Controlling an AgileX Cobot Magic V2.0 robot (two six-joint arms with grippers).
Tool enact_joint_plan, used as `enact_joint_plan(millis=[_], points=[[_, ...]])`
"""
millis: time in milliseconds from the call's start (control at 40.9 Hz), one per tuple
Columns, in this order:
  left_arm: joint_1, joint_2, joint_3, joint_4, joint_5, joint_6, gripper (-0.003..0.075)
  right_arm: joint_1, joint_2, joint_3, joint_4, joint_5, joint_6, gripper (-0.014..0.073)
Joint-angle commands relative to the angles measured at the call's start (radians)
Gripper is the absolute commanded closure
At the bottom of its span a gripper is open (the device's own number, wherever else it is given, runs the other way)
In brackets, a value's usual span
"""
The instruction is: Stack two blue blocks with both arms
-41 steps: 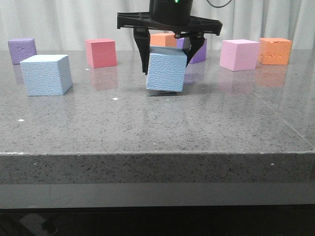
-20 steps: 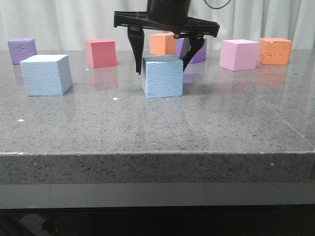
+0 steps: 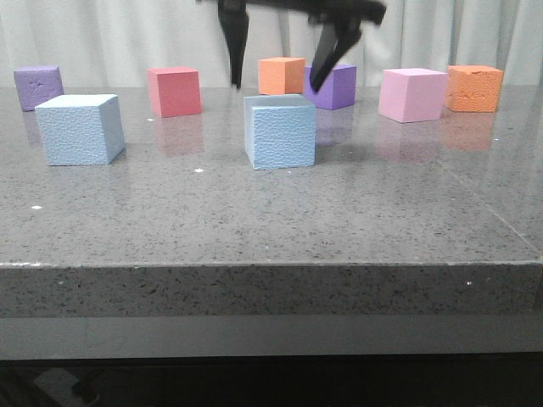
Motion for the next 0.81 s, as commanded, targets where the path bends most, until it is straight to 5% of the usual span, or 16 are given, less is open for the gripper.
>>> enact_joint_plan(millis=[0, 294, 783], points=[[-0.006, 0.015, -0.024, -0.011, -0.076, -0.010, 0.0230, 0.000, -0.147, -0.026, 0.008, 0.094, -0.087, -0.0007], [-0.006, 0.015, -0.024, -0.011, -0.076, -0.010, 0.0230, 0.000, -0.474, 0.230, 0.007, 0.069, -0.280, -0.0007], [-0.006, 0.015, -0.024, -0.011, -0.076, -0.010, 0.0230, 0.000, -1.239, 1.020, 0.018, -0.375, -0.412, -0.0007]])
